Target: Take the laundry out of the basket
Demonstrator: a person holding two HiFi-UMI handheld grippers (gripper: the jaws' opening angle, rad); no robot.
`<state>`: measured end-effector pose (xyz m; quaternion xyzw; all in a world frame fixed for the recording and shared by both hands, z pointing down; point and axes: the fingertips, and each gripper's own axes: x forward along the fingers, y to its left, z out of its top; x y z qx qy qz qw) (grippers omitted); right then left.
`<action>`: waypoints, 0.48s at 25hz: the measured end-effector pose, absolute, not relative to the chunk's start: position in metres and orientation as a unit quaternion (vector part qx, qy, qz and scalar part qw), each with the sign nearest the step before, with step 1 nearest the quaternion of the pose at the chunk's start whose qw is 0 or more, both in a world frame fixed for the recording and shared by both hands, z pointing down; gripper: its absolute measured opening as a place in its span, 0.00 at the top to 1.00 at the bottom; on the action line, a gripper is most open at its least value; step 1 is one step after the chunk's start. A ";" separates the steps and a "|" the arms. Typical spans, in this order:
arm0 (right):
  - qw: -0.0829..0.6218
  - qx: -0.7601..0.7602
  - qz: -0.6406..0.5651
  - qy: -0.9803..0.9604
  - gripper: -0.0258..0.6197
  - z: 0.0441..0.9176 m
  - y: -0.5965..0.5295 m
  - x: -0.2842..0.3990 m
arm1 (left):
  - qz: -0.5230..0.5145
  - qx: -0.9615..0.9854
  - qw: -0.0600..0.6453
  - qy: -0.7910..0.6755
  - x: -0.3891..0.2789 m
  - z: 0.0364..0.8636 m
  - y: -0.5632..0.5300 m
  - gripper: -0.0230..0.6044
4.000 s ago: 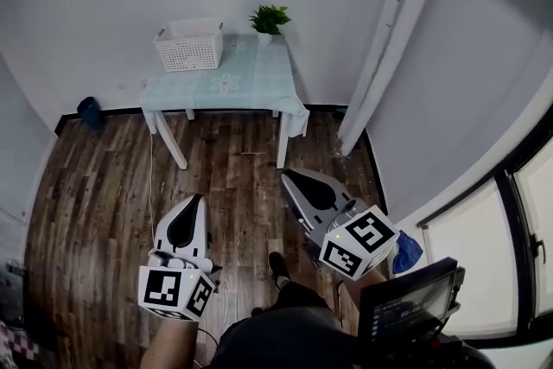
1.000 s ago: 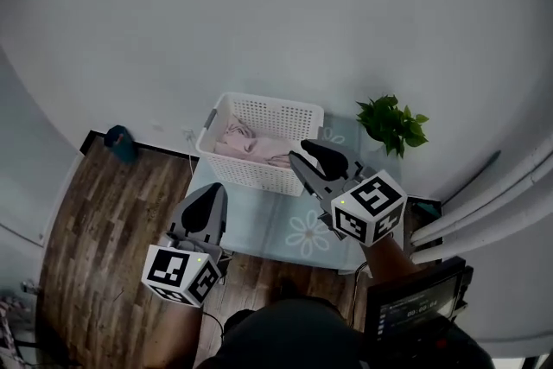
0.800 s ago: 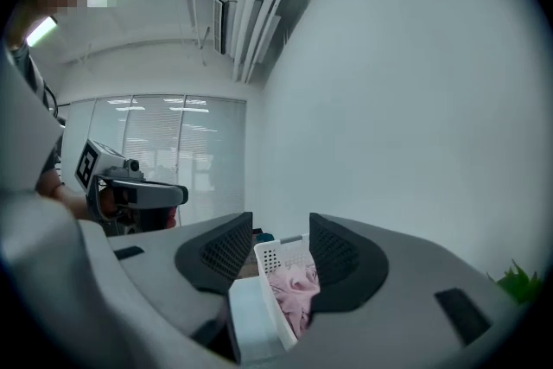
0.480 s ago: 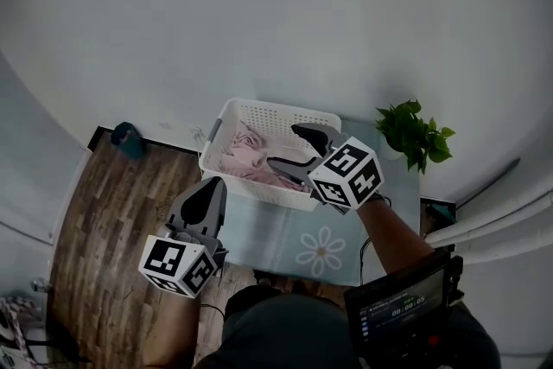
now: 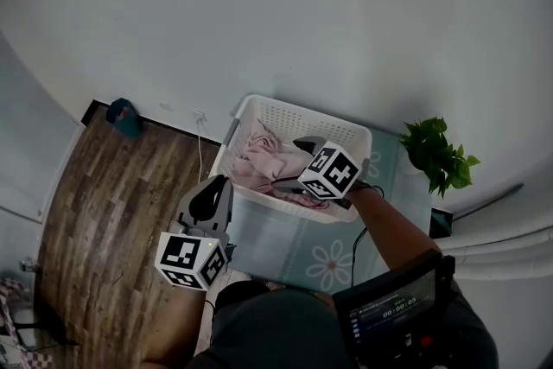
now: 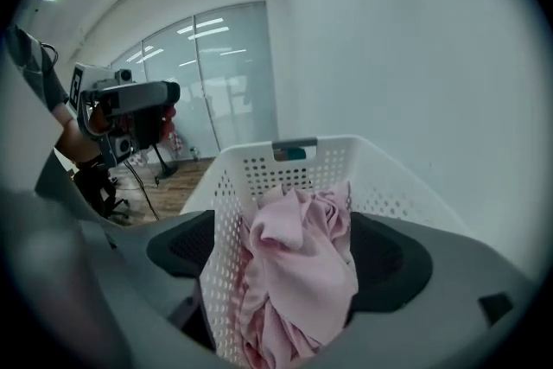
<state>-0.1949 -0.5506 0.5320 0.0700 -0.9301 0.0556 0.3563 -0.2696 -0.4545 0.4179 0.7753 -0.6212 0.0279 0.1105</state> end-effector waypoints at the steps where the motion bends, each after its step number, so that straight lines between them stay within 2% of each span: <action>1: 0.371 0.064 0.060 -0.924 0.23 0.546 -0.553 -0.199 | 0.030 0.772 0.115 -0.625 -0.275 0.424 -0.458 0.91; 5: 0.422 0.044 0.071 -0.903 0.21 0.592 -0.562 -0.210 | 0.039 0.777 0.142 -0.612 -0.284 0.448 -0.470 0.85; 12: 0.531 -0.016 0.037 -0.846 0.16 0.669 -0.557 -0.219 | 0.033 0.776 0.170 -0.606 -0.300 0.469 -0.482 0.85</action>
